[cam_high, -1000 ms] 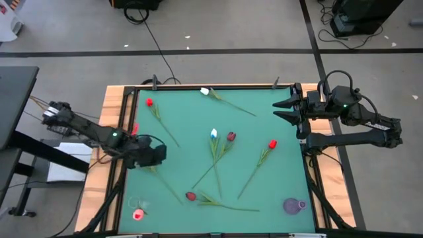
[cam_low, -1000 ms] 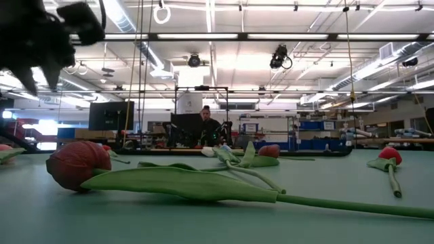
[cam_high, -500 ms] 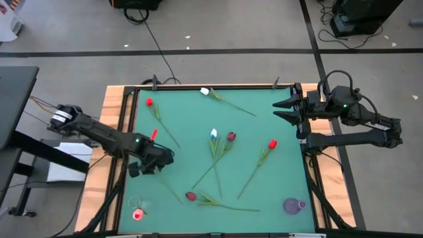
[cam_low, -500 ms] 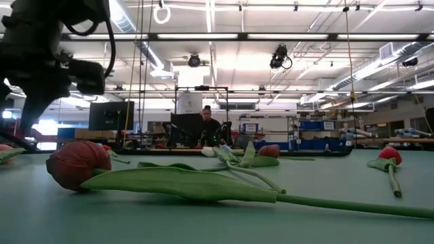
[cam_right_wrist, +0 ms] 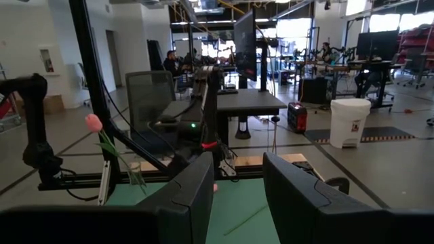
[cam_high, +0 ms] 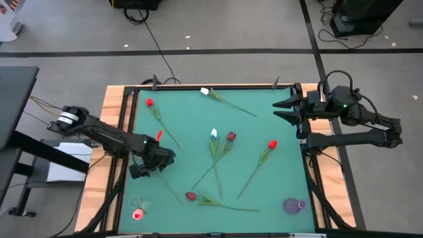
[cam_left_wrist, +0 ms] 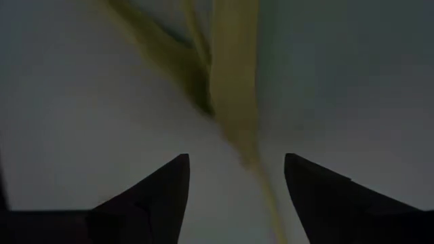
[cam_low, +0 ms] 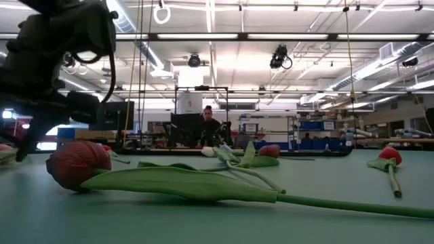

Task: Sort flowers into vase by color
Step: Put the pink flower into the transparent vase

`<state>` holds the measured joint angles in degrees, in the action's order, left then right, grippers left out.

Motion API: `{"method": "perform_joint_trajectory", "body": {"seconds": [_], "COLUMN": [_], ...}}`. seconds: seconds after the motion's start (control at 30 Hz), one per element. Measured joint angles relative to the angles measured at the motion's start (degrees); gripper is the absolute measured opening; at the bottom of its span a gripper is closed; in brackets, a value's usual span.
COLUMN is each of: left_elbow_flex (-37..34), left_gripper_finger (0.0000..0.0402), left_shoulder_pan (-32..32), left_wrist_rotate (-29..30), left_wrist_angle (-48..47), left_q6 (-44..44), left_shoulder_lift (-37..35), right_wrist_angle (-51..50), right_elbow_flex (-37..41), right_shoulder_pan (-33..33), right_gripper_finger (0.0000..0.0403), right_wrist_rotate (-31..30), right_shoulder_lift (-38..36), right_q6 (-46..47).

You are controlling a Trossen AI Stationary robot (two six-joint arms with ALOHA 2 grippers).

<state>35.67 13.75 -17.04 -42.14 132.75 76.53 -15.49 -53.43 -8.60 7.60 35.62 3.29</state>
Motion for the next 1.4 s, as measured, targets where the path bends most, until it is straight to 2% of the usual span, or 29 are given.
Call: {"method": "perform_joint_trajectory", "body": {"seconds": [0.13, 0.3, 0.4, 0.67, 0.73, 0.83, 0.93, 1.07, 1.27, 1.4], "left_elbow_flex": [-2.24, -2.15, -2.15, -2.22, -2.20, -1.95, -0.99, 0.41, 5.57, 10.83], "left_gripper_finger": [0.0247, 0.0232, 0.0195, 0.0039, 0.0016, 0.0010, 0.0011, 0.0011, 0.0011, 0.0011], "left_shoulder_pan": [-1.33, -1.94, -1.94, -1.29, -0.73, 0.26, 1.37, 1.14, -1.38, -1.39], "left_wrist_rotate": [0.74, 0.82, 1.38, 2.91, 3.05, 3.72, 4.09, 9.06, 17.51, 24.79], "left_wrist_angle": [5.85, 6.32, 6.68, 6.51, 6.45, 5.31, 4.50, -0.13, -3.46, -3.31], "left_q6": [0.11, -0.43, -0.95, -2.82, -4.95, -8.70, -14.36, -24.94, -47.20, -67.76], "left_shoulder_lift": [1.12, 2.50, 2.80, 2.46, 1.56, -0.09, -3.11, -7.67, -16.69, -23.74], "right_wrist_angle": [0.00, 0.01, 0.11, 0.35, 0.35, 0.37, 0.37, 0.37, 0.37, 0.35], "right_elbow_flex": [0.00, 0.00, 0.00, 0.00, 0.00, 0.00, 0.00, 0.00, 0.00, 0.00], "right_shoulder_pan": [0.02, 0.01, 0.00, 0.00, 0.00, 0.00, 0.00, 0.00, 0.00, 0.00], "right_gripper_finger": [0.0137, 0.0137, 0.0137, 0.0137, 0.0137, 0.0137, 0.0137, 0.0137, 0.0137, 0.0137], "right_wrist_rotate": [0.00, 0.00, 0.00, 0.00, 0.00, 0.00, 0.00, 0.00, 0.00, 0.00], "right_shoulder_lift": [-0.02, -0.01, -0.02, 0.00, -0.01, -0.02, -0.02, -0.02, -0.02, -0.01], "right_q6": [0.00, 0.00, 0.00, 0.00, 0.00, 0.00, 0.00, 0.00, 0.00, 0.00]}}
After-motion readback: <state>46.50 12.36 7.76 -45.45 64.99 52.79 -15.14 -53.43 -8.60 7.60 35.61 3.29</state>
